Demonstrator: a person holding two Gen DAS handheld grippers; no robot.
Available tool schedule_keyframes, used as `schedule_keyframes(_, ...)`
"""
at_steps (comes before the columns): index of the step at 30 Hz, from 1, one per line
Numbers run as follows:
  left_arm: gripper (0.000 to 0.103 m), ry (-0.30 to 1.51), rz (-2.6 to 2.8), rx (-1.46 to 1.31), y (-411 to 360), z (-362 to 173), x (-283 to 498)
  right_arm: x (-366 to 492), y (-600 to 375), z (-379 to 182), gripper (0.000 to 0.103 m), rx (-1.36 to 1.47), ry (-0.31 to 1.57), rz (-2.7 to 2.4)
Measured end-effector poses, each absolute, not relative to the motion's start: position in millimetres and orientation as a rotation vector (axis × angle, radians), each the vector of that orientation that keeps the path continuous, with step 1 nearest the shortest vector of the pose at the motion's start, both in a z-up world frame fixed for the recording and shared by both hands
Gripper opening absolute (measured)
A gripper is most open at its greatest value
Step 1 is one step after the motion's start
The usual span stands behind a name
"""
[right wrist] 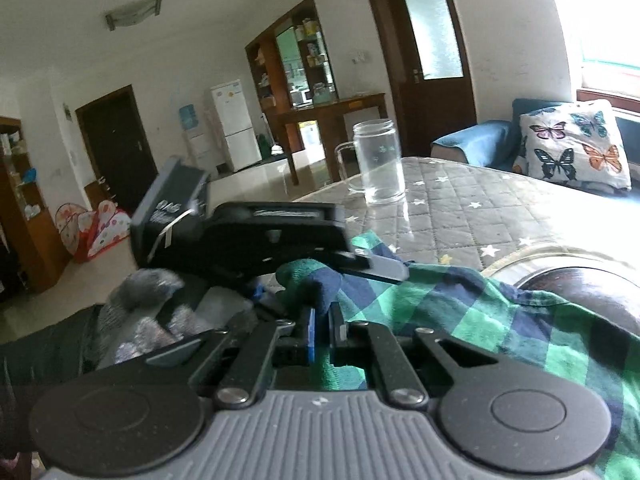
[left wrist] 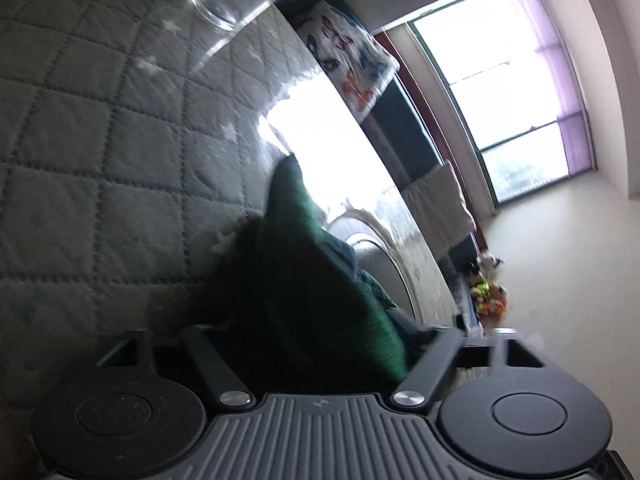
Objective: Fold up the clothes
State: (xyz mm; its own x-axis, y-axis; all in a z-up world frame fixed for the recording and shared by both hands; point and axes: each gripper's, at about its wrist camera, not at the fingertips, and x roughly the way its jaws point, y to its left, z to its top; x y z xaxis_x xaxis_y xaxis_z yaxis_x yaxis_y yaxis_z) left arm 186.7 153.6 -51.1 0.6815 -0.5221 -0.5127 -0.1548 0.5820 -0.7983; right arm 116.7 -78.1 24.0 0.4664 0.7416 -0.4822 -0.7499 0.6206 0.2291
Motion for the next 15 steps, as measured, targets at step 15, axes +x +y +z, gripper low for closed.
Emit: schedule_keyframes(15, 0.016, 0.840, -0.251, -0.905, 162, -74, 176, 159, -124, 7, 0.044, 0.042, 0.686, 0.750)
